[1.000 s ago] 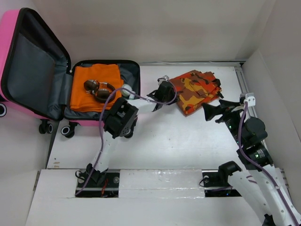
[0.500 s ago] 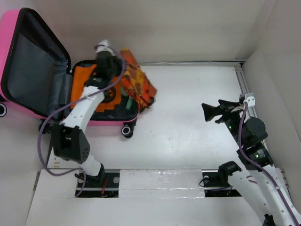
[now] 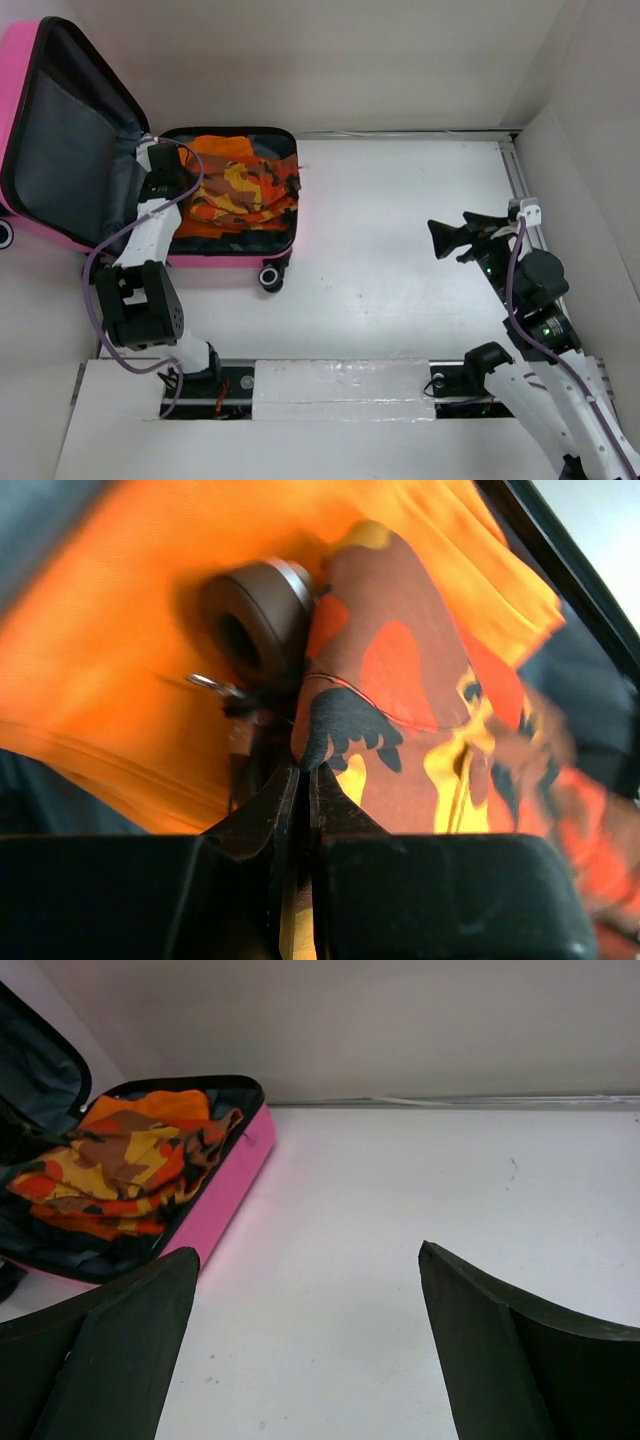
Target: Pack the luggage
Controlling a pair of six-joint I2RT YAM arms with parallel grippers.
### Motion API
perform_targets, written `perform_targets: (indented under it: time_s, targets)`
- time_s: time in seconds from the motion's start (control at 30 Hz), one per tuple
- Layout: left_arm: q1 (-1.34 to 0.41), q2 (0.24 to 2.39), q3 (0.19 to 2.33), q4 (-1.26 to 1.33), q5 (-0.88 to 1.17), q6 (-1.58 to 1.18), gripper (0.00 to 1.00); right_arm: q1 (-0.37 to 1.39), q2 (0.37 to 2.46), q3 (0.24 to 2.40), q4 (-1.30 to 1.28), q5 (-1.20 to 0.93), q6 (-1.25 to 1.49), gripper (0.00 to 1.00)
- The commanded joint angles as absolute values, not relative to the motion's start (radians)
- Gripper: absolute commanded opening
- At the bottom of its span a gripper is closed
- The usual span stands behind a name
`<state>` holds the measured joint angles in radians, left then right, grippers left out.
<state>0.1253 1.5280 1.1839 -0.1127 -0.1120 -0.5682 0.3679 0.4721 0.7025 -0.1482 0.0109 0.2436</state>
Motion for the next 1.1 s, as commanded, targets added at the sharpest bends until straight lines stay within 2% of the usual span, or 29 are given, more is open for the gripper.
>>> perform_targets:
  time_s: [0.0, 0.17, 0.23, 0.27, 0.3, 0.33, 0.4, 0.53, 0.67, 0.73, 0.97, 1.07]
  targets:
    - [0.141, 1.557, 1.268, -0.11, -0.288, -0.52, 0.0, 0.376, 0.479, 0.693, -0.094, 0.02, 0.253, 0.96]
    - [0.156, 1.533, 1.287, -0.075, -0.342, -0.474, 0.0, 0.376, 0.511, 0.693, -0.094, -0.011, 0.244, 0.96]
    - [0.156, 1.554, 1.321, -0.109, -0.342, -0.474, 0.12, 0.376, 0.521, 0.703, -0.094, -0.021, 0.244, 0.96]
    - [0.156, 1.566, 1.35, -0.145, -0.36, -0.474, 0.12, 0.376, 0.522, 0.703, -0.094, -0.032, 0.244, 0.96]
    - [0.156, 1.566, 1.35, -0.155, -0.379, -0.474, 0.02, 0.376, 0.532, 0.703, -0.094, -0.032, 0.235, 0.96]
    - [0.156, 1.566, 1.359, -0.155, -0.408, -0.483, 0.0, 0.376, 0.532, 0.703, -0.094, -0.032, 0.235, 0.96]
    - [0.156, 1.527, 1.347, -0.144, -0.486, -0.483, 0.0, 0.376, 0.543, 0.703, -0.094, -0.041, 0.235, 0.96]
    - [0.156, 1.503, 1.356, -0.141, -0.489, -0.449, 0.0, 0.376, 0.543, 0.703, -0.094, -0.051, 0.235, 0.96]
    - [0.118, 1.503, 1.344, -0.111, -0.274, -0.449, 0.01, 0.376, 0.543, 0.703, -0.094, -0.051, 0.235, 0.96]
    - [0.054, 1.531, 1.331, -0.124, -0.136, -0.449, 0.1, 0.376, 0.554, 0.712, -0.094, -0.051, 0.235, 0.96]
    - [-0.165, 1.675, 1.402, -0.158, -0.046, -0.486, 0.06, 0.376, 0.563, 0.712, -0.084, -0.06, 0.235, 0.96]
    - [-0.204, 1.733, 1.42, -0.115, 0.017, -0.526, 0.06, 0.376, 0.563, 0.712, -0.084, -0.06, 0.235, 0.96]
